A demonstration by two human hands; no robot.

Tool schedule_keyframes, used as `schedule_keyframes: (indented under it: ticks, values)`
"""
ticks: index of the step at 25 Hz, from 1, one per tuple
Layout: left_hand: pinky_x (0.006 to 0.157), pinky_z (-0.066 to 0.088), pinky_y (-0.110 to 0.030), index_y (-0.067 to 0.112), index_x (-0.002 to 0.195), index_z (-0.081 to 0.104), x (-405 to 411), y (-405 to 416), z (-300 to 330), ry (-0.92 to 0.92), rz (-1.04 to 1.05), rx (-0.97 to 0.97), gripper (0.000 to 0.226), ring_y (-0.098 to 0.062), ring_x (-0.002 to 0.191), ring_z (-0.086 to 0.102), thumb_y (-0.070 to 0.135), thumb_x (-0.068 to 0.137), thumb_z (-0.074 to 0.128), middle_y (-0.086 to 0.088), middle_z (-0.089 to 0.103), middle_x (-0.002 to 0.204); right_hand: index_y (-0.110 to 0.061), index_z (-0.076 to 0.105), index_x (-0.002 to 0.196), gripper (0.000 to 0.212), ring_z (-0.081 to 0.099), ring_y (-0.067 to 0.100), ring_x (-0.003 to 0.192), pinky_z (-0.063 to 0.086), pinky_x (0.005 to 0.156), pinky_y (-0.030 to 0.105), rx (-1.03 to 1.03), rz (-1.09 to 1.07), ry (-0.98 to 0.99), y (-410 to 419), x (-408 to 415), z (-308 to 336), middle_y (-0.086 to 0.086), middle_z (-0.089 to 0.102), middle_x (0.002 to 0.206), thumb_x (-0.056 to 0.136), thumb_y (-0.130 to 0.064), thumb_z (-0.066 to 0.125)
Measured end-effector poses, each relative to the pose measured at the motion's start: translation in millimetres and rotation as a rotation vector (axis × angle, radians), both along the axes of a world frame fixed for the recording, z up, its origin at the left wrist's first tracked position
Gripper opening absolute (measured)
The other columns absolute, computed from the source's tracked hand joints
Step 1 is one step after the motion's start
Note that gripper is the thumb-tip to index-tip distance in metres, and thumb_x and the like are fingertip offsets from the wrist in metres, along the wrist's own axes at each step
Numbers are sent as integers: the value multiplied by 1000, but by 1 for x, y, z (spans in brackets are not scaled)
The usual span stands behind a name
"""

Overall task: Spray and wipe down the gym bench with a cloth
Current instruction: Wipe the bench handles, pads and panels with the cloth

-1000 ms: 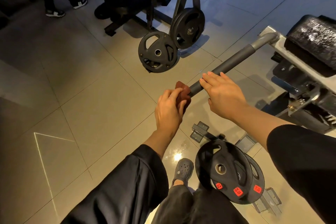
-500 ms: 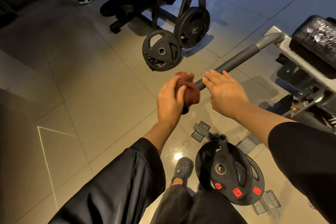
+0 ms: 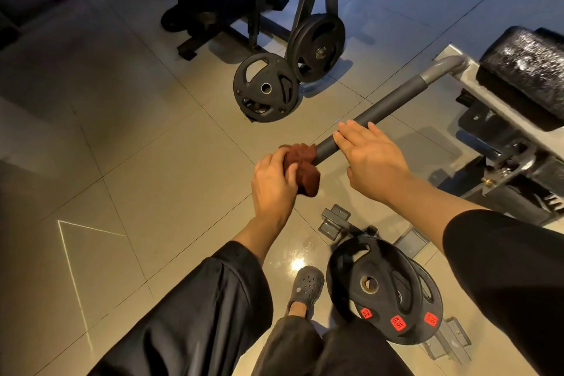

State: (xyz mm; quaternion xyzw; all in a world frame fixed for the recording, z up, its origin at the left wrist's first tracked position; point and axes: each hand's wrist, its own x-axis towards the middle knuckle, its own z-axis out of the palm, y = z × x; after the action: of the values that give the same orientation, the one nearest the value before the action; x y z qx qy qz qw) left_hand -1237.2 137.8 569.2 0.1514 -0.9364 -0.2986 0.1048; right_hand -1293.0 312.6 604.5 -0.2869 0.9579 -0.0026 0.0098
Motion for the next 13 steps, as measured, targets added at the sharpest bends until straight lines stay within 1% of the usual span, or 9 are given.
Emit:
schedule_keyframes:
  ticks: [2, 3, 6, 9, 10, 13]
  values:
    - [96, 41, -33, 16, 124, 59, -19, 19, 10, 60, -123, 37, 32, -22, 107, 55, 25, 93, 59, -5, 64, 116, -13, 18, 153, 67, 5, 21, 149, -3, 119, 37, -2, 12, -13, 0, -1, 3, 6, 11, 162, 95, -19, 52]
    - [95, 44, -34, 16, 122, 60, -26, 27, 12, 62, -150, 57, 33, -22, 106, 57, 25, 91, 63, -5, 65, 115, -13, 21, 152, 67, 7, 21, 149, -2, 119, 37, -10, 16, -18, 1, -2, 3, 7, 14, 161, 94, -21, 54]
    - [92, 50, -35, 18, 119, 63, -28, 29, 9, 19, -61, 164, 37, -19, 101, 60, 26, 84, 72, -2, 66, 111, -12, 27, 151, 69, 14, 23, 148, 6, 119, 37, -37, 22, -18, 5, -1, 1, 7, 22, 159, 90, -18, 60]
    - [90, 53, -36, 20, 118, 63, -8, 10, -2, 9, -11, 176, 37, -14, 97, 59, 29, 83, 73, 2, 66, 109, -11, 31, 150, 74, 21, 23, 147, 17, 117, 39, -29, 23, 9, 7, 1, -1, 8, 28, 157, 85, -14, 66]
    - [90, 54, -36, 20, 119, 62, -2, 4, -3, -2, 14, 184, 38, -14, 97, 59, 31, 84, 73, 2, 66, 109, -12, 31, 150, 74, 21, 23, 147, 17, 117, 39, -24, 18, 9, 6, 1, 0, 8, 28, 157, 85, -15, 66]
    - [93, 53, -41, 19, 123, 62, -12, 7, 3, -40, 49, 128, 40, -20, 100, 61, 30, 85, 70, -1, 67, 110, -15, 19, 153, 73, 10, 20, 149, 8, 119, 38, 14, 7, -26, 4, 1, 3, 4, 16, 161, 92, -22, 58]
